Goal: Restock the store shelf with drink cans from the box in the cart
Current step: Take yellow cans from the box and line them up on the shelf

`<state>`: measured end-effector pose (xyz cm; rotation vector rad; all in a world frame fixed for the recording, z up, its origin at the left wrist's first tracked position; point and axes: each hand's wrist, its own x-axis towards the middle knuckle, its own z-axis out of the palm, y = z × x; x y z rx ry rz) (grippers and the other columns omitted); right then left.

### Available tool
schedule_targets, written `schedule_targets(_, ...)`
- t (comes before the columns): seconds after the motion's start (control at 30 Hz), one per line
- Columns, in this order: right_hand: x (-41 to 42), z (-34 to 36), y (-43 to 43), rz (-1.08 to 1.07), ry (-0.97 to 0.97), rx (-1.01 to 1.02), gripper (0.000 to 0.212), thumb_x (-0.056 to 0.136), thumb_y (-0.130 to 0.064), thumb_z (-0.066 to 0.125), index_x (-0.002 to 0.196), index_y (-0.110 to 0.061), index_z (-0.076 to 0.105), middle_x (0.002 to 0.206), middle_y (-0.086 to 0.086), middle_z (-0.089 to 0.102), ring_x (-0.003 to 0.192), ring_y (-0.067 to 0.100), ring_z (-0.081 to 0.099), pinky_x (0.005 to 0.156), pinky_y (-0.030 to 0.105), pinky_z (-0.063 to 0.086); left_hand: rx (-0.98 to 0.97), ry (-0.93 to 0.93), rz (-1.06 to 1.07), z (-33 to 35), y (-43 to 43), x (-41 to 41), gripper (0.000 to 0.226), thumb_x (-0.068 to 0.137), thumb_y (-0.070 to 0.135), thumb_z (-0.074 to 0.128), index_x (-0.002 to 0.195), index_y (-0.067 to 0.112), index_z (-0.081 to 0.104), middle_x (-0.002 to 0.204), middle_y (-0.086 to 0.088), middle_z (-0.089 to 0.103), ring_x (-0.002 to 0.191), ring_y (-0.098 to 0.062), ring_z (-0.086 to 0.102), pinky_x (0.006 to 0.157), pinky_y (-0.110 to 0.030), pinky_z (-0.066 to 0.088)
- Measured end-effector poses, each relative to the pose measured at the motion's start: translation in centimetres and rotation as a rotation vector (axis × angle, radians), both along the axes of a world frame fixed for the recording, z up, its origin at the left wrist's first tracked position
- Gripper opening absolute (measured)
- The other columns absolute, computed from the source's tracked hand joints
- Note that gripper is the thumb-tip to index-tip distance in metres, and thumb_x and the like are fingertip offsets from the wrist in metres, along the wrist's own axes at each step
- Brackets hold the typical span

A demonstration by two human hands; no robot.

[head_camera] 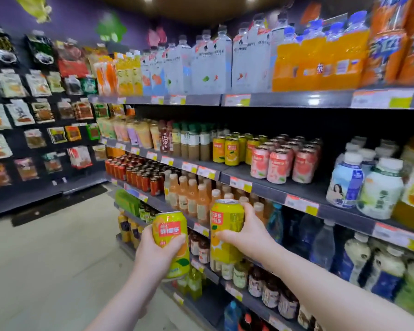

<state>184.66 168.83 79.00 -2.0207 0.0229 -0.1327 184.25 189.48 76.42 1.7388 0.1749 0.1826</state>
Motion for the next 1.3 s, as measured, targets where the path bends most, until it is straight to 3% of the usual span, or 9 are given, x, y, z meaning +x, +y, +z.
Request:
schedule_targets(0.17, 9.1, 1.9, -2.2, -0.094, -0.028, -0.015, 0.092, 0.064, -0.038, 0.08, 0.137, -0.032, 0.023, 0.112, -0.005, 0.051, 0.096, 0.014, 0.055, 0.073, 0.027, 0.048, 0.004, -0.035, -0.049, 1.0, -1.8, 9.3, 0.052, 0.071, 0.034, 0.078, 0.111, 0.027, 0.045, 0.102, -0.003, 0.061, 0.089, -0.025, 0.063, 0.081, -0.049, 0.055)
schedule_targets(0.3, 14.1, 3.0, -3.1, -0.135, -0.051, -0.081, 0.09, 0.062, -0.038, 0.081, 0.132, -0.029, 0.026, 0.115, -0.003, 0.052, 0.102, 0.017, 0.055, 0.085, 0.036, 0.051, 0.01, -0.035, -0.112, 1.6, -2.6, 15.0, 0.055, 0.073, 0.034, 0.076, 0.118, 0.025, 0.044, 0.1, 0.0, 0.062, 0.088, -0.022, 0.064, 0.08, -0.045, 0.055)
schedule_targets(0.5, 23.0, 5.1, -4.8, -0.299, -0.116, -0.191, 0.086, 0.058, -0.038, 0.084, 0.124, -0.026, 0.03, 0.116, -0.003, 0.049, 0.105, 0.017, 0.053, 0.088, 0.039, 0.051, 0.047, -0.093, -0.263, 2.2, -4.0, 25.9, 0.05, 0.074, 0.035, 0.075, 0.112, 0.027, 0.043, 0.096, 0.007, 0.059, 0.087, -0.017, 0.06, 0.081, -0.04, 0.051)
schedule_targets(0.67, 30.2, 6.9, -6.2, -0.49, -0.123, -0.272, 0.103, 0.05, -0.037, 0.089, 0.131, -0.023, 0.027, 0.114, -0.002, 0.049, 0.098, 0.016, 0.052, 0.076, 0.028, 0.044, -0.004, -0.148, -0.41, 3.5, -4.0, 35.4, 0.033, 0.074, 0.033, 0.076, 0.09, 0.038, 0.047, 0.09, 0.013, 0.059, 0.08, -0.008, 0.06, 0.07, -0.034, 0.053)
schedule_targets(0.77, 33.2, 7.8, -7.1, -0.551, -0.09, -0.374, 0.114, 0.049, -0.035, 0.09, 0.141, -0.025, 0.022, 0.127, 0.003, 0.052, 0.102, 0.018, 0.052, 0.078, 0.026, 0.041, -0.013, -0.175, -0.505, 4.2, -4.1, 39.7, 0.046, 0.075, 0.033, 0.075, 0.111, 0.031, 0.047, 0.096, 0.009, 0.061, 0.085, -0.011, 0.062, 0.076, -0.039, 0.055)
schedule_targets(0.87, 35.1, 8.6, -8.0, -0.61, 0.006, -0.494, 0.113, 0.047, -0.036, 0.09, 0.14, -0.021, 0.028, 0.13, 0.006, 0.054, 0.106, 0.019, 0.053, 0.079, 0.026, 0.041, 0.001, -0.19, -0.534, 4.5, -4.7, 43.0, 0.053, 0.074, 0.035, 0.075, 0.115, 0.03, 0.042, 0.096, 0.012, 0.058, 0.083, -0.005, 0.057, 0.069, -0.029, 0.049)
schedule_targets(1.0, 37.0, 9.3, -8.9, -0.607, 0.118, -0.666, 0.115, 0.046, -0.039, 0.089, 0.141, -0.018, 0.027, 0.135, 0.008, 0.051, 0.121, 0.026, 0.051, 0.091, 0.029, 0.046, 0.093, -0.232, -0.554, 4.4, -5.8, 45.4, 0.047, 0.074, 0.039, 0.074, 0.108, 0.033, 0.042, 0.082, 0.019, 0.053, 0.067, 0.009, 0.045, 0.052, -0.001, 0.038)
schedule_targets(1.07, 37.8, 9.6, -9.2, -0.594, 0.164, -0.754, 0.117, 0.045, -0.046, 0.088, 0.141, -0.018, 0.027, 0.137, 0.009, 0.049, 0.123, 0.027, 0.049, 0.095, 0.032, 0.046, 0.068, -0.219, -0.581, 4.3, -6.3, 46.5, 0.049, 0.073, 0.04, 0.074, 0.11, 0.034, 0.041, 0.083, 0.02, 0.053, 0.069, 0.008, 0.049, 0.049, -0.007, 0.036)
schedule_targets(1.3, 38.5, 9.9, -10.2, -0.62, 0.366, -1.035, 0.109, 0.048, -0.061, 0.08, 0.137, -0.025, 0.029, 0.137, 0.004, 0.05, 0.123, 0.028, 0.048, 0.096, 0.037, 0.042, -0.049, -0.196, -0.668, 4.2, -8.0, 49.0, 0.053, 0.074, 0.03, 0.076, 0.115, 0.031, 0.042, 0.096, 0.01, 0.06, 0.085, -0.009, 0.061, 0.075, -0.035, 0.052)
